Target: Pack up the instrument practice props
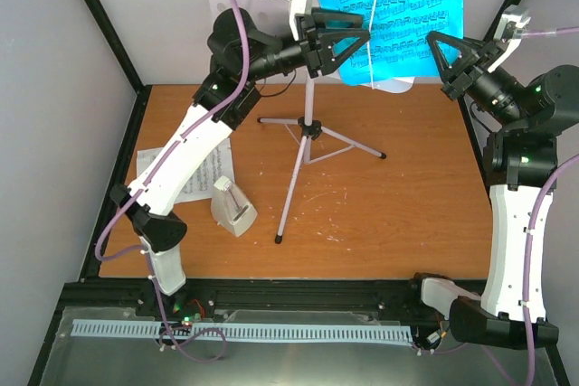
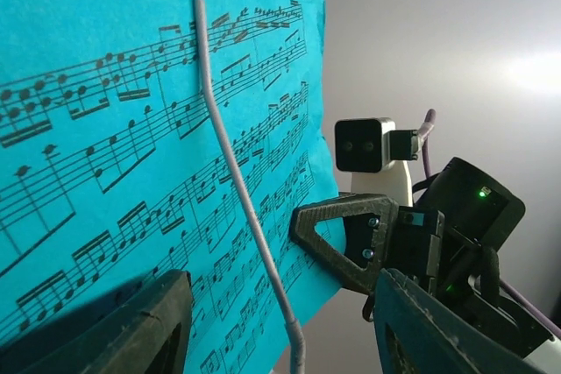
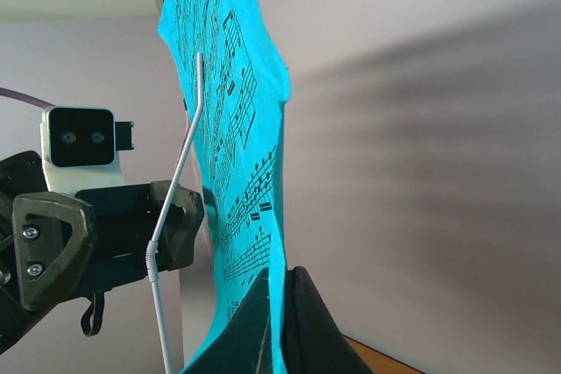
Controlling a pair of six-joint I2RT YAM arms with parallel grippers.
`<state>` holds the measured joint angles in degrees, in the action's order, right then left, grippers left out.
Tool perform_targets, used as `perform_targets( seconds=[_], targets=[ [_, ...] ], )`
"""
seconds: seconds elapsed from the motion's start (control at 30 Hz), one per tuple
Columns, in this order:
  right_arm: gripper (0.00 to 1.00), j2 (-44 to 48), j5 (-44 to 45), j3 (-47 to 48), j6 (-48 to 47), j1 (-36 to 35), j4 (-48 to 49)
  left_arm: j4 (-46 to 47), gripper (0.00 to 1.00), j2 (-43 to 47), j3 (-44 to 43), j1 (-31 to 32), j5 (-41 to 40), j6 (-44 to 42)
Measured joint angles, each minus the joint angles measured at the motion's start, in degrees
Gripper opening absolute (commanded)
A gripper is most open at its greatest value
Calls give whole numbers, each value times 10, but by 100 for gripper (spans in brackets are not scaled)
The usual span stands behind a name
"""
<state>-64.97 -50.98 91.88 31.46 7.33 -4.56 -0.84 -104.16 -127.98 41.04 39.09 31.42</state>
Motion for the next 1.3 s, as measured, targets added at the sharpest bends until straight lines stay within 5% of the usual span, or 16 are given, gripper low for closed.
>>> perform_targets(
  seconds=[0.47, 0.77, 1.1, 1.3],
  targets=[
    [3, 1, 0, 0, -8, 0, 0, 0, 34, -46, -50, 8, 2, 19],
    [3, 1, 1, 0, -10, -1, -3, 14, 1, -50, -54, 10, 18, 27],
    [3, 30, 75, -5, -32, -3, -39, 23, 0, -50, -50, 11, 23, 25],
    [3, 94, 223, -27, -59, -3, -74, 26, 0, -50, -49, 11, 21, 25]
  ],
)
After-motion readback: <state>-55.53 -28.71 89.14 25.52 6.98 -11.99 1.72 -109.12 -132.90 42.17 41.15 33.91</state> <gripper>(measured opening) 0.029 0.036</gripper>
